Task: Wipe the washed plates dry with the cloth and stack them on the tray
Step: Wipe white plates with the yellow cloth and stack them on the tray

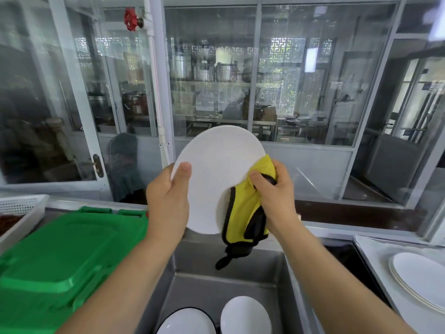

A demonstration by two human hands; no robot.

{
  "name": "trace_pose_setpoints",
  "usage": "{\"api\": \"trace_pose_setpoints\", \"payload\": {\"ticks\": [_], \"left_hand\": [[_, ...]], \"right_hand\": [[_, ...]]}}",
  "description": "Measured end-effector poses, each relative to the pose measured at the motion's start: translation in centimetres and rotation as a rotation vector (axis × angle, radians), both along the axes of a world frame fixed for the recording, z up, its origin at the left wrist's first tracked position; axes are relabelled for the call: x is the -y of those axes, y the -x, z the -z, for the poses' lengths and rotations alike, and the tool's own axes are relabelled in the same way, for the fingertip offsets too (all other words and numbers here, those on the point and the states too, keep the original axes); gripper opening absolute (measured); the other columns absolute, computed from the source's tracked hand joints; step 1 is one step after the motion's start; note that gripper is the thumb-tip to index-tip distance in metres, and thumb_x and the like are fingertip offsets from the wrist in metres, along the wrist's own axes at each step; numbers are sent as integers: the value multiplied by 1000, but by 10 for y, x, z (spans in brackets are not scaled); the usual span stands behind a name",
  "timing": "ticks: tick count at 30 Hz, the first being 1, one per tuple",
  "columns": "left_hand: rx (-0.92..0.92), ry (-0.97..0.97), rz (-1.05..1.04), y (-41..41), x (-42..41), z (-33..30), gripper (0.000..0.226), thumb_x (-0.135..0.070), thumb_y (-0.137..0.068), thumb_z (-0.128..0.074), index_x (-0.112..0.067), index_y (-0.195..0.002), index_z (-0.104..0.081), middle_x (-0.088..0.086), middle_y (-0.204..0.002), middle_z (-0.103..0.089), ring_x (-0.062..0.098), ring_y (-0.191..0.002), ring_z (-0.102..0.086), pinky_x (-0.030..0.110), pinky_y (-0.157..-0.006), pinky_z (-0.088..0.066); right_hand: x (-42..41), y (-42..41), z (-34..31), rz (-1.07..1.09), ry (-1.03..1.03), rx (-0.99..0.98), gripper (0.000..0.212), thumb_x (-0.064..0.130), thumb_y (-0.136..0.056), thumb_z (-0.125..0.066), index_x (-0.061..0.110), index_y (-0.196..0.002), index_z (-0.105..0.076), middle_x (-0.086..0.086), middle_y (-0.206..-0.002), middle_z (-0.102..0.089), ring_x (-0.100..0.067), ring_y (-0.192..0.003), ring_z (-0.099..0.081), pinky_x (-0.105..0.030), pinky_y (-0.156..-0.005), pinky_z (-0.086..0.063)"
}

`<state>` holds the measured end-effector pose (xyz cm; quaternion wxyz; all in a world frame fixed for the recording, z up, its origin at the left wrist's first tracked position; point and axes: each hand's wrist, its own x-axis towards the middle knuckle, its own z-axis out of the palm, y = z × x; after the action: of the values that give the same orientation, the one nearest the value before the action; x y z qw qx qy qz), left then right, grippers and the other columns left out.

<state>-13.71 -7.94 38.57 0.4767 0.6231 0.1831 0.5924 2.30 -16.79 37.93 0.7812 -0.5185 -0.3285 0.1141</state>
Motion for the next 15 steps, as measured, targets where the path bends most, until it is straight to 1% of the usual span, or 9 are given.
{"api": "trace_pose_setpoints", "payload": {"ticks": [2,3,5,7,9,11,12,13,15], "left_hand": [[-1,73,35,-3,2,5,23,-40,-93,-52,-41,-79,-69,-14,-78,-71,6,-75,-64,26,-65,-53],[-34,125,79,-3,-2,6,26,-34,-95,-52,-41,-79,-70,-15,-79,-72,10,-79,-65,28,-66,-53],[-182,186,191,1,-15,1,28,-27,-93,-56,-40,-75,-72,-14,-77,-72,15,-80,-66,31,-66,-49],[-429,81,247,6,-28,-11,17,-39,-86,-58,-36,-78,-73,-9,-79,-73,16,-75,-69,31,-64,-49],[-622,-54,203,4,-36,-21,31,-49,-86,-57,-22,-85,-72,3,-83,-73,21,-75,-70,31,-65,-50],[-667,-119,156,-1,-36,-26,40,-46,-91,-55,-9,-87,-70,11,-84,-72,23,-73,-68,30,-64,-48],[-668,-151,142,-2,-35,-26,41,-44,-92,-54,-6,-85,-69,13,-81,-71,22,-69,-66,30,-61,-47],[-684,-192,126,-3,-34,-25,43,-43,-93,-53,-4,-81,-67,14,-76,-69,21,-64,-63,29,-59,-44],[-727,-284,106,-6,-30,-22,44,-41,-93,-53,-5,-69,-60,9,-62,-60,16,-56,-53,29,-56,-36]], "right_hand": [[1,0,2,22,-31,-62,27,14,-75,-70,37,-87,-66,6,-80,-68,-17,-76,-66,-38,-71,-57],[3,-3,0,48,-17,-33,29,11,-76,-70,37,-86,-66,8,-78,-68,-16,-74,-65,-38,-71,-57],[9,-11,-4,86,44,87,32,6,-79,-69,38,-86,-64,12,-74,-67,-11,-71,-65,-36,-69,-57],[12,-13,-7,100,144,244,32,8,-80,-70,38,-90,-63,14,-77,-67,-9,-74,-64,-36,-72,-56],[10,-10,-9,111,266,391,30,13,-81,-70,37,-97,-61,13,-90,-66,-11,-85,-63,-38,-79,-55],[10,-6,-13,176,340,551,33,17,-82,-70,35,-107,-60,10,-103,-61,-12,-93,-59,-37,-83,-52],[10,-5,-17,226,350,667,35,19,-82,-70,33,-112,-60,11,-105,-59,-11,-92,-57,-37,-82,-51],[10,-3,-21,273,349,811,36,20,-82,-70,30,-115,-60,11,-107,-57,-12,-89,-57,-36,-77,-52],[6,3,-30,330,343,1123,35,22,-81,-71,26,-115,-63,6,-107,-59,-18,-79,-60,-35,-63,-52]]}}
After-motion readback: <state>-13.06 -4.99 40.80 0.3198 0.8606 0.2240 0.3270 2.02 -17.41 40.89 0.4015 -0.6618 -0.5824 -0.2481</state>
